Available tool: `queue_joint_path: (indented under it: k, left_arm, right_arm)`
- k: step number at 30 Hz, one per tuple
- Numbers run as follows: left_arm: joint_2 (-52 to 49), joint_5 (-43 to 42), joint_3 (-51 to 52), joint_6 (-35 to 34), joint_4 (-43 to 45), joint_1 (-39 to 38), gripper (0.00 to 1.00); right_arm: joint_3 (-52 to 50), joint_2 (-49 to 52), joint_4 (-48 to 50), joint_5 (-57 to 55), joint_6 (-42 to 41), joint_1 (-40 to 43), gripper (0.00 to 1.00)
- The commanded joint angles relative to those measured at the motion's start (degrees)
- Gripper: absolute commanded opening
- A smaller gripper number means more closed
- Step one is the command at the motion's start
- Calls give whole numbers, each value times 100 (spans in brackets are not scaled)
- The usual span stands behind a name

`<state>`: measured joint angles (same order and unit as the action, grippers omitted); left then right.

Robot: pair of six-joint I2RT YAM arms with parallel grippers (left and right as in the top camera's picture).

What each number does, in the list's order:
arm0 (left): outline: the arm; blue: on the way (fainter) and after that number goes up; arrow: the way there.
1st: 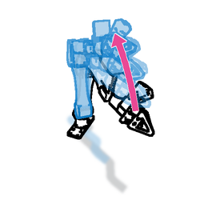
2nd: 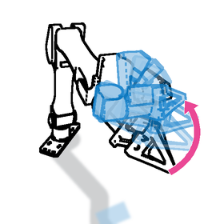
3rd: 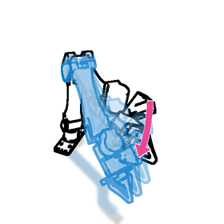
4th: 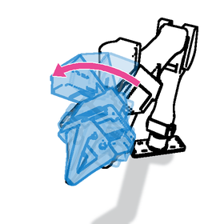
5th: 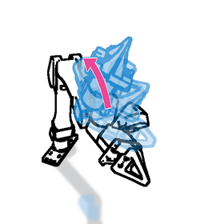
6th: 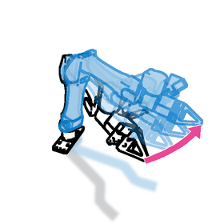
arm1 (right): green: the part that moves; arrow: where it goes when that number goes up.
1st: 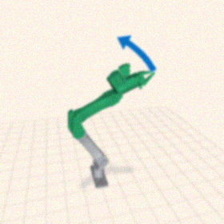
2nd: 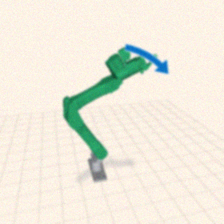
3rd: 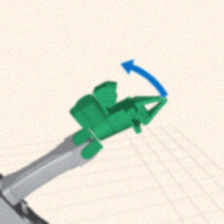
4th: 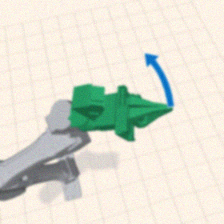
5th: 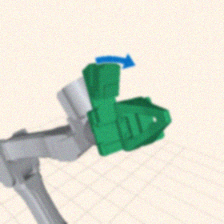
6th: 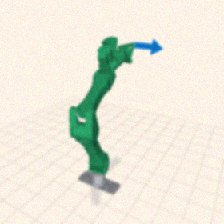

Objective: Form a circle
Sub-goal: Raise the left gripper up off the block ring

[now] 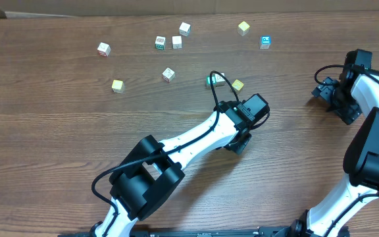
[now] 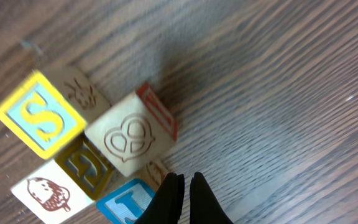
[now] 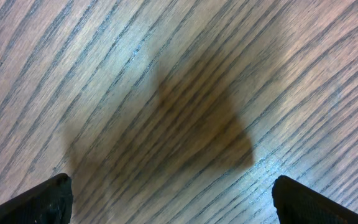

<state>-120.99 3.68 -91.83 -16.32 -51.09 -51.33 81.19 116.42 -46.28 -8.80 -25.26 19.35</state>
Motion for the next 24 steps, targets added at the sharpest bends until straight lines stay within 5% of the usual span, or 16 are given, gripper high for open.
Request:
queue_joint_path:
  k: [1, 24]
  left_arm:
    - [-59, -72, -575, 11, -76, -7, 4]
    - [-61, 310, -1182, -103, -1027, 673, 4]
  right_arm:
    - [-22, -155, 17, -17, -22, -11, 100]
    - [-22, -155, 17, -17, -22, -11, 100]
